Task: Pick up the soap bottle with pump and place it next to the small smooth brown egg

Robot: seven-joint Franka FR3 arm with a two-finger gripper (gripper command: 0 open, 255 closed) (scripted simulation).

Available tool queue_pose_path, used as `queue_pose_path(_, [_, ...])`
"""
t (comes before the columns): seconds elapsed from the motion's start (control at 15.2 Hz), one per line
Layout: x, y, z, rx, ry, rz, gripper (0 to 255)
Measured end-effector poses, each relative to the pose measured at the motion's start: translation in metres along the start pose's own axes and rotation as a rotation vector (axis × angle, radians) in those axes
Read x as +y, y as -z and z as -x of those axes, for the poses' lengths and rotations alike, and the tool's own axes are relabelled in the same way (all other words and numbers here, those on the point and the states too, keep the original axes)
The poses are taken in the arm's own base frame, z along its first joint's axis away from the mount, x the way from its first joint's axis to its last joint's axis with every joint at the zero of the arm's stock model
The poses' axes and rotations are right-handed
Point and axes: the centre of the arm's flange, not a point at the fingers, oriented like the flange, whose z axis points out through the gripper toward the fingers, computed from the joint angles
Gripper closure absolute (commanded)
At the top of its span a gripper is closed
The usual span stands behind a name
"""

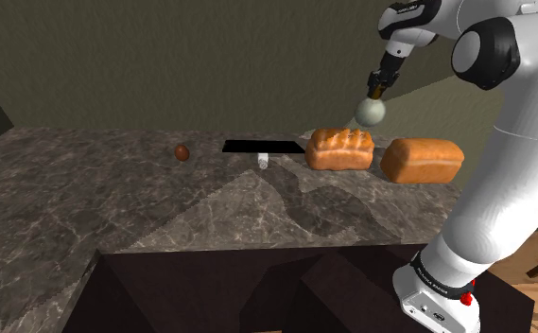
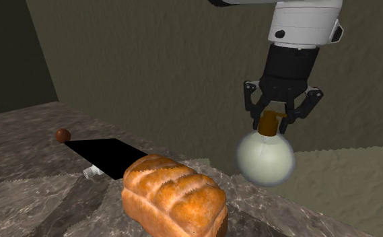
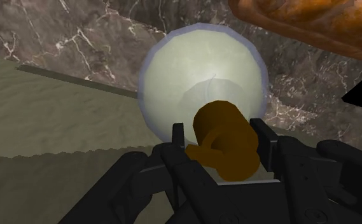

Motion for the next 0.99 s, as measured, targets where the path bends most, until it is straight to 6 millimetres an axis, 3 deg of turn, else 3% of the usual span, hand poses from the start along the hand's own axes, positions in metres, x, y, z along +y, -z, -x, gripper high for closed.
queue_pose_path(0.99, [-0.003, 0.080, -0.009, 0.000, 0.000, 0.000, 255])
